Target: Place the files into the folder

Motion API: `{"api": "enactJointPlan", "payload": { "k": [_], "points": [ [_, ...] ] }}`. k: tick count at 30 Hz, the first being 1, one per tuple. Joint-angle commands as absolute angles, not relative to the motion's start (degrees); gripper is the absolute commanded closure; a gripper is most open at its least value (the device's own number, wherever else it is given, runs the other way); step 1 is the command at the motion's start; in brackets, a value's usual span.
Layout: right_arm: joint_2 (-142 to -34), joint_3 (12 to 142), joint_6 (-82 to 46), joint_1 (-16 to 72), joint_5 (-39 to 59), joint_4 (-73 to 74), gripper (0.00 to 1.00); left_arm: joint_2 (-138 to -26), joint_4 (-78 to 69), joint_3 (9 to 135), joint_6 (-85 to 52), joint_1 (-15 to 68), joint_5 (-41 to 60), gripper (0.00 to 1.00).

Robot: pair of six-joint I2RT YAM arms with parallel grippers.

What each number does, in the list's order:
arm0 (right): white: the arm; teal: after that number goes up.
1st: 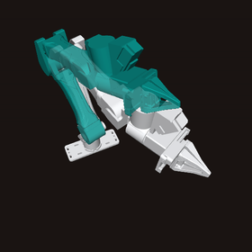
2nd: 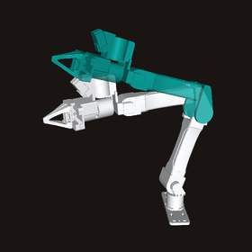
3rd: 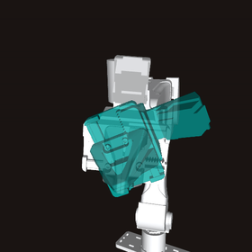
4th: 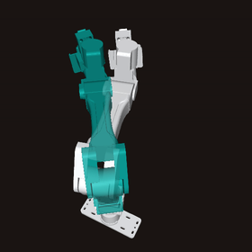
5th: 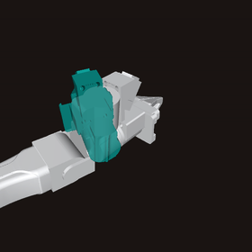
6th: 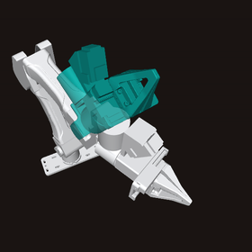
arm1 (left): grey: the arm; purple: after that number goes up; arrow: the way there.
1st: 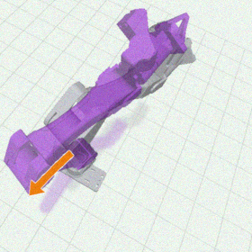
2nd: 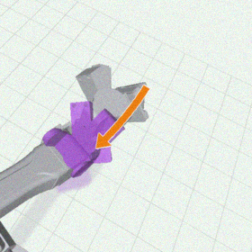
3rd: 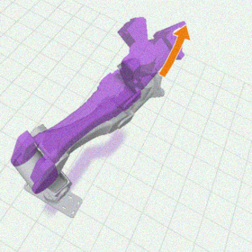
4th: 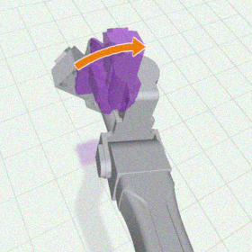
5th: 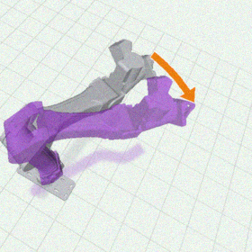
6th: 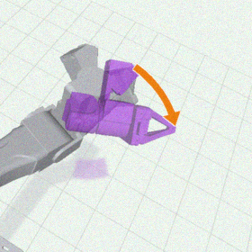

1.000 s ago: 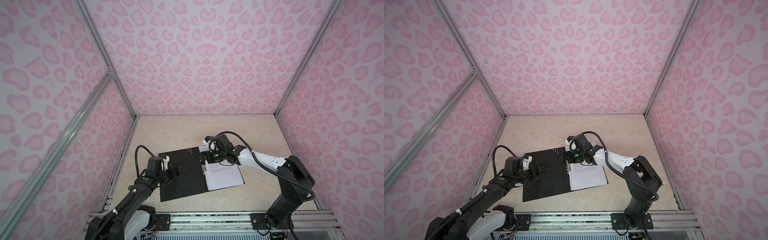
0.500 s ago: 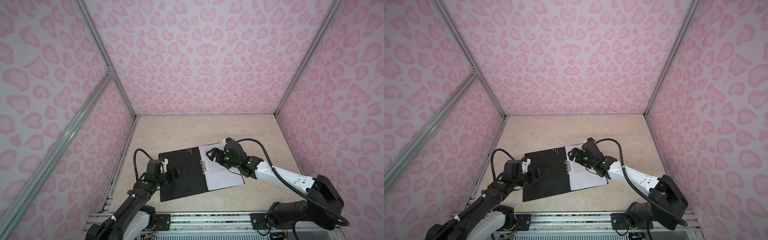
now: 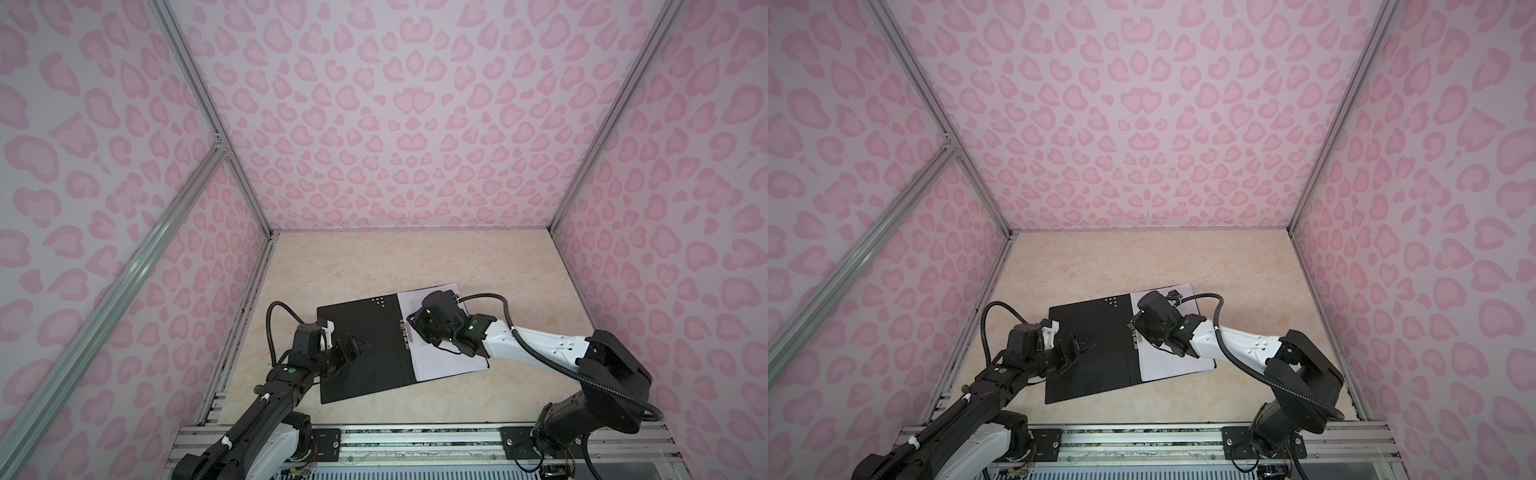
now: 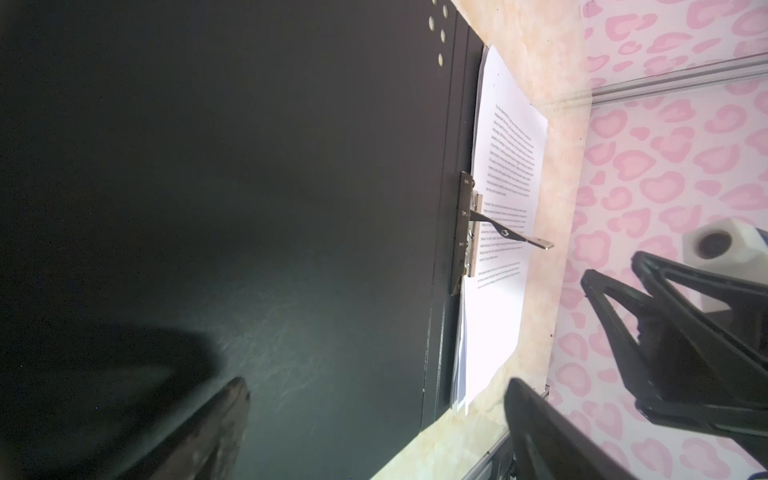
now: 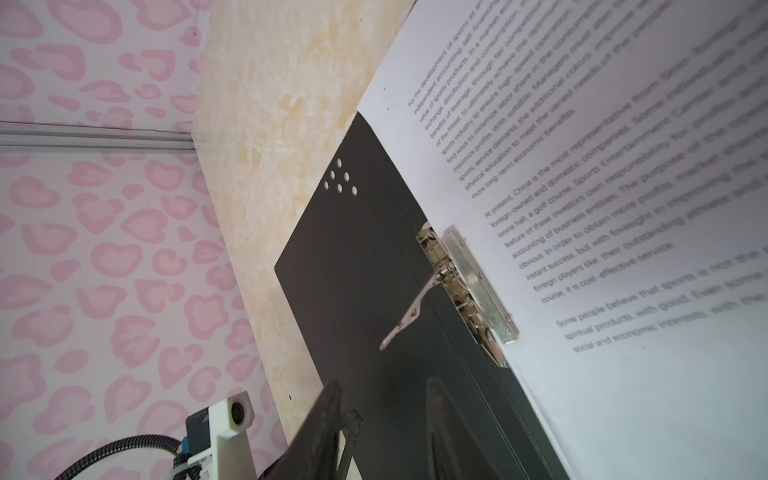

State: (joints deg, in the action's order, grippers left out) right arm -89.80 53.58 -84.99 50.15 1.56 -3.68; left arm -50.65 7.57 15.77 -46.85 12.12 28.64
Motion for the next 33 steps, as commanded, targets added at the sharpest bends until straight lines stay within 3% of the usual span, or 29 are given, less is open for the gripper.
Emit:
{"api": "enactJointPlan", "payload": {
  "k": [1, 4, 33],
  "points": [
    [-92.71, 54.90, -88.36, 50.23, 2.32, -1.04, 0.65, -50.23, 7.12, 15.30, -46.71, 12.07, 28.07, 0.03],
    [-95.74, 56.85, -89.30, 50.37, 3.94, -0.27, 0.71, -50.10, 7.03, 15.12, -46.83, 12.10, 27.86, 0.03],
    [-98.96, 59.38, -89.51, 50.35, 3.14, -4.41, 0.85, -47.94, 8.53, 15.38, -46.46, 11.85, 26.96, 0.03]
  ]
}}
